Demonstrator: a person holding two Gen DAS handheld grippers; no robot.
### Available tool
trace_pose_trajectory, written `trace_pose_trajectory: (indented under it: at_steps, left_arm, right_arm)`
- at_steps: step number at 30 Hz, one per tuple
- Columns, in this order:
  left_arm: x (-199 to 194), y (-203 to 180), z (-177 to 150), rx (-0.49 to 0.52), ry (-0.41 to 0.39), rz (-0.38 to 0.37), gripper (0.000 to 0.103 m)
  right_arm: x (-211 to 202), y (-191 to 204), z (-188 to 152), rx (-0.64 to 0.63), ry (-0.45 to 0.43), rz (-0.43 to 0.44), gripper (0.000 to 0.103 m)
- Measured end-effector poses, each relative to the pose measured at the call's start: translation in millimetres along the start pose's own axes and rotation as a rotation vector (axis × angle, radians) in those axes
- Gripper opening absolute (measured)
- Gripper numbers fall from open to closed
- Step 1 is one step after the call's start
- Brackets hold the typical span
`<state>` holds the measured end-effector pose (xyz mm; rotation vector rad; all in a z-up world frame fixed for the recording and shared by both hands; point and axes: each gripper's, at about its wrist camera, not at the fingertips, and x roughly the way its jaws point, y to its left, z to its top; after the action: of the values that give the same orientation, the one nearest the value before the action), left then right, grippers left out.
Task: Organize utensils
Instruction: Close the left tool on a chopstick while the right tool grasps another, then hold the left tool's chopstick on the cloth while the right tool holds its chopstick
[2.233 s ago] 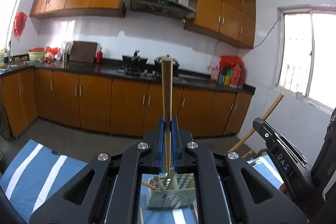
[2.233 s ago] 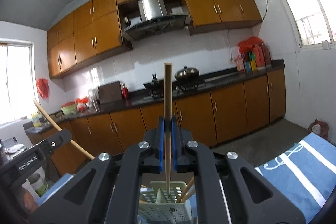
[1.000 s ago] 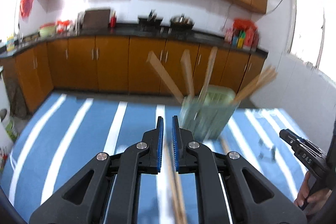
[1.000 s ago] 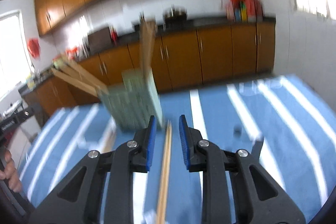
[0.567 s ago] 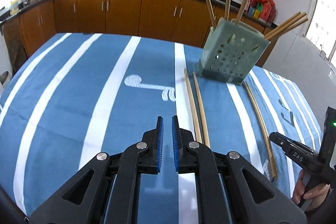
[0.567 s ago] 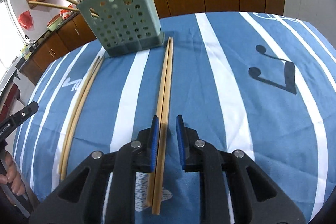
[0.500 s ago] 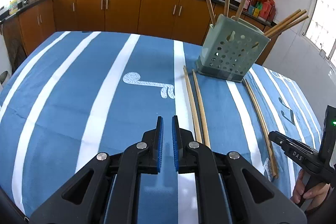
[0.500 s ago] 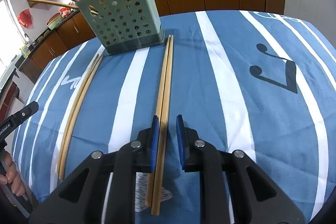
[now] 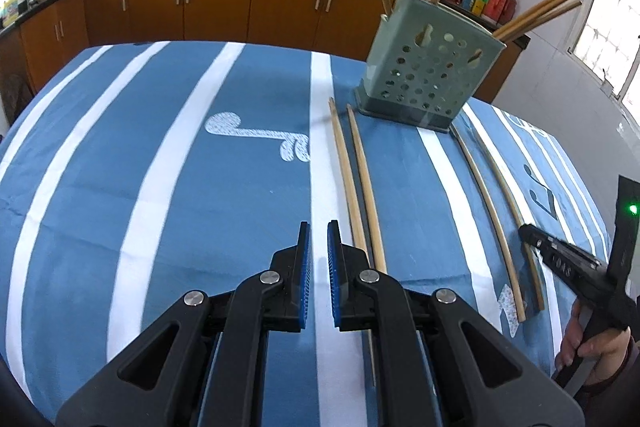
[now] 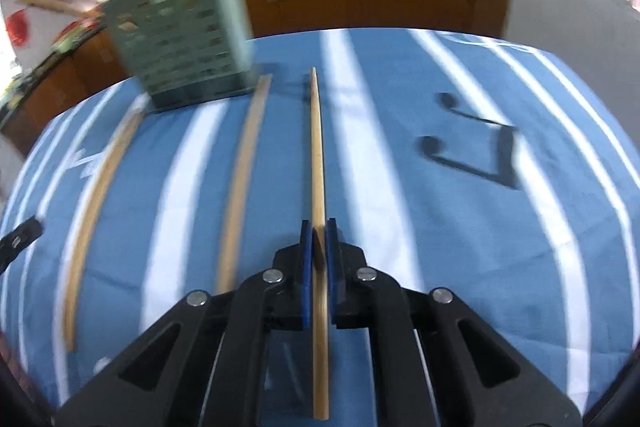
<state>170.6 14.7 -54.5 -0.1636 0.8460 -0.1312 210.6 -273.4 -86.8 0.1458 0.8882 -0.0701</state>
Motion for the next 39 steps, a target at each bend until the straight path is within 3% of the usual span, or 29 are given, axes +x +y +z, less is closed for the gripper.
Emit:
trace_pose_trajectory:
  at_steps: [4,10,16,25,35,39]
  left_arm:
    - [7.1,-7.8,-3.6,0.024,0.026,-0.030,0.009]
    - [19.0,-24.0,-7.9,0.073,0.062,-0.062,0.009]
    - [32.6,-33.2,-10.1,0.117,0.088,-0.022,0.009]
    - [37.7,-38.4,-7.5,0.160,0.066,0.053,0.009]
    - [39.0,-1.3,6.4,0.079,0.059,0.112,0.007]
    - [39.9,13.7,10.9,0.038,0.049,0.066,0.007]
  right_arm:
    - [0.5,-20.1,2.5,0.093,0.005,0.000,0.008]
    - [0.6,-17.8,0.8,0.065,-0.004,-0.011,0.008]
    - [-0.5,-18.1,-0.6,0.059,-0.006,-0.004,0.008]
    - [-0.7,-13.1,-1.6,0.029,-0.005,-0.002,0.010]
    - [7.8,-8.4,8.3,-0.014,-0.004,0.021,0.008]
    - [12.1,-8.1,12.6,-0.020,-0.013,0.012,0.008]
